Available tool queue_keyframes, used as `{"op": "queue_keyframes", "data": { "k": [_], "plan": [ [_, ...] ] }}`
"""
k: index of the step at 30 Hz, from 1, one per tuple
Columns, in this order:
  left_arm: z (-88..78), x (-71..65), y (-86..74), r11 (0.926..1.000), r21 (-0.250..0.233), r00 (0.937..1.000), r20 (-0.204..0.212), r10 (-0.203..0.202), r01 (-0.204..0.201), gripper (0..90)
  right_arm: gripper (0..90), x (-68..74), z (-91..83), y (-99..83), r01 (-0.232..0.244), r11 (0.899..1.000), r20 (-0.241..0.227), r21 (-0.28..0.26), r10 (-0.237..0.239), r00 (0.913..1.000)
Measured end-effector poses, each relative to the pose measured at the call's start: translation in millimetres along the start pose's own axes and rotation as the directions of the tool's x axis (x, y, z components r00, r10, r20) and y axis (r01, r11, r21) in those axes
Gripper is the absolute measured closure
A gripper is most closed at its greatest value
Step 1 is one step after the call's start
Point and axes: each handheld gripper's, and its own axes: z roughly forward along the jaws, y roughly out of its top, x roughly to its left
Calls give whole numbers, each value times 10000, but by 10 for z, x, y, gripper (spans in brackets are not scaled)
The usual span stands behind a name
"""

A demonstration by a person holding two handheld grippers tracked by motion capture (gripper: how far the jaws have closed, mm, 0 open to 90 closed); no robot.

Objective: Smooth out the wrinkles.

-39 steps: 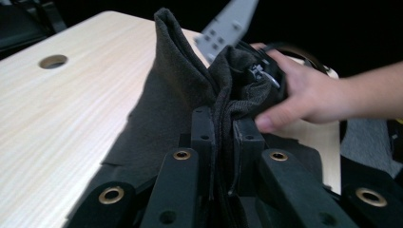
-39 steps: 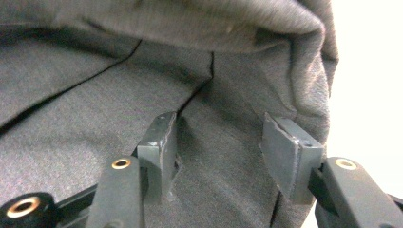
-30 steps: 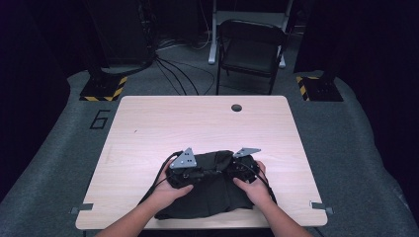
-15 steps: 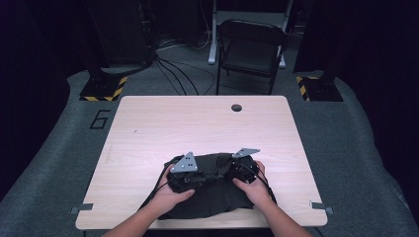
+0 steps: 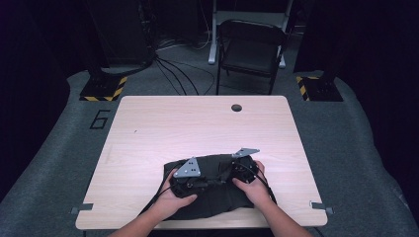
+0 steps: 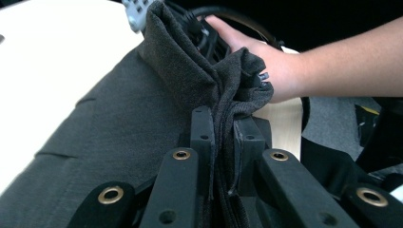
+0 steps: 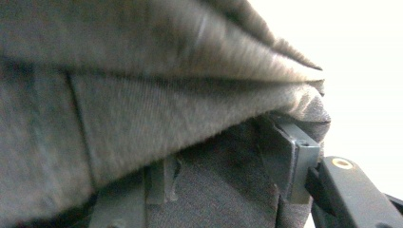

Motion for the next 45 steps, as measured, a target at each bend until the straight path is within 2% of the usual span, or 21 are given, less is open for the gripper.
{"op": "queue_keyframes", "data": {
  "k": [3,6,8,10,11,15,16,19,22,23,26,28,29,32,34,37,45],
  "plan": [
    [25,-7,-55,9998,-78,9999,-4,-162,162,813,466,-10,-26,21,-109,9997,-164,229,113,9998],
    [12,-4,-83,9994,-124,9995,-21,-317,317,812,443,-40,-122,77,45,9992,42,401,-46,10000],
    [7,-2,-95,9994,-129,9995,1,-327,327,812,444,-47,-160,76,117,9992,80,369,-120,9999],
    [15,-11,-102,9997,22,9997,41,-236,236,811,441,-50,-228,58,-7,9991,-12,421,7,10000],
    [37,-34,-109,9998,97,9999,20,-157,157,810,443,-41,-279,20,211,9987,-48,460,-209,9998],
    [63,-52,-118,9999,136,9999,-3,-106,106,809,454,28,-305,-47,539,9961,-221,700,-525,9984],
    [67,-51,-120,9998,140,9999,5,-117,117,809,463,76,-301,-78,842,9932,-198,810,-828,9964],
    [70,-48,-122,9998,146,9999,7,-167,167,809,469,107,-279,-91,1035,9911,-95,833,-1031,9946],
    [70,-57,-123,9997,227,9999,47,-128,127,808,473,81,-241,-103,966,9916,112,864,-979,9951],
    [78,-65,-127,9997,211,9999,35,-125,124,808,474,61,-222,-115,802,9933,151,835,-818,9965],
    [103,-87,-143,9992,389,9998,192,-65,58,808,489,-10,-191,-151,516,9959,0,749,-517,9987],
    [134,-109,-167,9987,517,9996,262,-38,24,808,497,14,-183,-155,472,9963,135,714,-482,9987],
    [152,-122,-180,9985,553,9996,290,-8,-8,808,500,17,-179,-160,699,9951,204,693,-714,9972],
    [168,-164,-193,9982,601,9995,321,60,-79,808,520,42,-169,-161,604,9959,257,672,-623,9977],
    [129,-171,-164,9991,432,9993,372,10,-26,809,532,13,-169,-162,771,9949,148,649,-782,9968],
    [118,-166,-158,9990,451,9990,447,-29,9,809,537,19,-164,-163,577,9965,116,599,-585,9982],
    [258,-195,-346,9963,858,9980,633,-23,-31,808,538,1,-167,-164,725,9955,91,616,-732,9973]
  ]
}}
